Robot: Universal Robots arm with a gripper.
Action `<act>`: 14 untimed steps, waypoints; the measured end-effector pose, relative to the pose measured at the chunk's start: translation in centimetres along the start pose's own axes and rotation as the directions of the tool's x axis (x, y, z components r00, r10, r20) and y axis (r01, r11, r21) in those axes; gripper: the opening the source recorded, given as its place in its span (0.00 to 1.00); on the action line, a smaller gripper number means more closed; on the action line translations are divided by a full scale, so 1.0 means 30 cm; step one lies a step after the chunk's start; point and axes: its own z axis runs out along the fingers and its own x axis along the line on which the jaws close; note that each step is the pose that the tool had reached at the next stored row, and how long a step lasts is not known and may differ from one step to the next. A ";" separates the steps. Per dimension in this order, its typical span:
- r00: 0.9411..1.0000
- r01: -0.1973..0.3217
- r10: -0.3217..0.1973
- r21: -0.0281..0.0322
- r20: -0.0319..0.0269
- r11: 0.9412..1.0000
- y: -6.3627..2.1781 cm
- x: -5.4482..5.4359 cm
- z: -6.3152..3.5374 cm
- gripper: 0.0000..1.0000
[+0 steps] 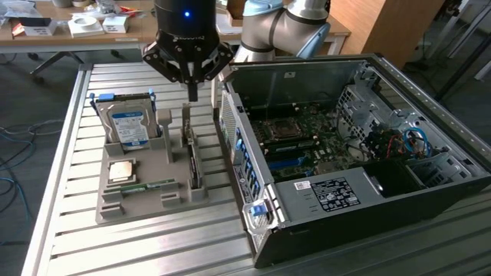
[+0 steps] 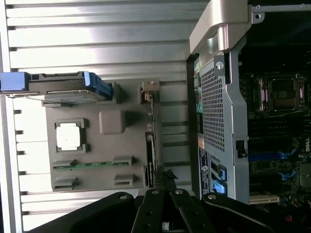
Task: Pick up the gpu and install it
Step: 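Reach for the gpu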
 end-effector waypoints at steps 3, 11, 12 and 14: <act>1.000 0.000 0.000 0.000 0.000 1.000 -0.012 -0.001 0.000 0.11; 1.000 0.000 0.000 0.000 0.000 1.000 -0.026 0.011 0.003 0.11; 1.000 0.000 0.000 0.000 0.000 1.000 -0.026 0.016 0.004 0.11; 1.000 0.000 0.000 0.000 0.000 1.000 -0.027 0.026 0.005 0.11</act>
